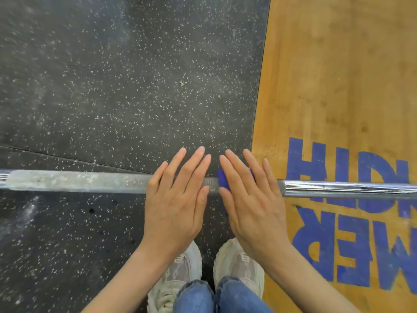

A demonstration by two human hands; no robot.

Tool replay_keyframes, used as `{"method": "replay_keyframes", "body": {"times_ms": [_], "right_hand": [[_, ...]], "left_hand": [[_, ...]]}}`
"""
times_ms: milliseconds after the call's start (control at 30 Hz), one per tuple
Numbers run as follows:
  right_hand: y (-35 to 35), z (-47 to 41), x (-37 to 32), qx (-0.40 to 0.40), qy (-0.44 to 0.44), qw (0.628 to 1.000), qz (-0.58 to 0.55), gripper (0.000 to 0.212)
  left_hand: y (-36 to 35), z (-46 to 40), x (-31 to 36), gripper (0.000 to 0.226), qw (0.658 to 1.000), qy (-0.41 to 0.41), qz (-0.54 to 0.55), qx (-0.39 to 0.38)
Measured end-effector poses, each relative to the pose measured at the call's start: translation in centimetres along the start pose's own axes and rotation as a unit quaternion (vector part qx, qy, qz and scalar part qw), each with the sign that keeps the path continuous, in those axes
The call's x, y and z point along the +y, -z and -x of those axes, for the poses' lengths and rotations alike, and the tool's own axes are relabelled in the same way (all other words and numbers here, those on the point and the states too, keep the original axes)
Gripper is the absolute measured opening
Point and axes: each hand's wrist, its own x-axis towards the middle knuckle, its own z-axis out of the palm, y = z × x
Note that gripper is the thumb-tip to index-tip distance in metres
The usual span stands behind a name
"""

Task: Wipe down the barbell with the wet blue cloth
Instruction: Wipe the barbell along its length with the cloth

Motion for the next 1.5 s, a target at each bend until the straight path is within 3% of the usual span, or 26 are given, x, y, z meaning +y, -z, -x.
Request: {"method": "replay_keyframes", "body": {"times_ms": [100, 267, 433, 600, 767, 967, 1200, 1367, 1500], "right_hand": [[-0.3, -2.3, -1.1, 0.023, -0.074, 0.996, -0.042, 0.046], [-0.8, -0.6, -0.3, 0.019, 0.018, 1.000, -0.004, 0.048], [-0.9, -4.8, -1.2, 0.024, -0.063, 0.997, -0.030, 0.050], [-1.1, -2.8, 0.0, 0.022, 0.030, 0.999, -0.002, 0.049], [-1.5, -8.2, -0.2, 0.038, -0.078, 0.996, -0.036, 0.050], [-2.0, -4.4, 0.8, 0.062, 0.019, 0.998, -0.012, 0.049], [-1.7, -8.6, 1.3, 0.077, -0.042, 0.994, -0.059, 0.046], [-2.0, -7.7, 0.9, 0.078, -0.020, 0.997, -0.020, 0.050], [-2.0, -11.6, 1.3, 0.065, -0.070, 0.994, -0.043, 0.054]], "left_hand": [[-0.2, -1.2, -0.3, 0.049, 1.000, 0.004, -0.002, 0.006], [-0.4, -3.1, -0.5, 0.047, 1.000, 0.016, 0.007, 0.024], [-0.7, -4.7, -0.7, 0.047, 0.999, 0.022, 0.013, 0.036], [-0.7, -5.8, -1.1, 0.047, 0.999, 0.016, 0.018, 0.042], [-0.7, -7.3, -1.4, 0.046, 0.999, 0.016, 0.017, 0.035], [-0.8, -8.8, -1.7, 0.045, 0.999, 0.020, -0.008, 0.042], [-0.7, -9.9, -2.4, 0.052, 0.999, -0.004, -0.010, 0.050], [-1.3, -9.2, -3.3, 0.052, 0.997, 0.032, 0.002, 0.073], [-1.4, -10.2, -3.3, 0.056, 0.997, 0.031, -0.007, 0.072]]}}
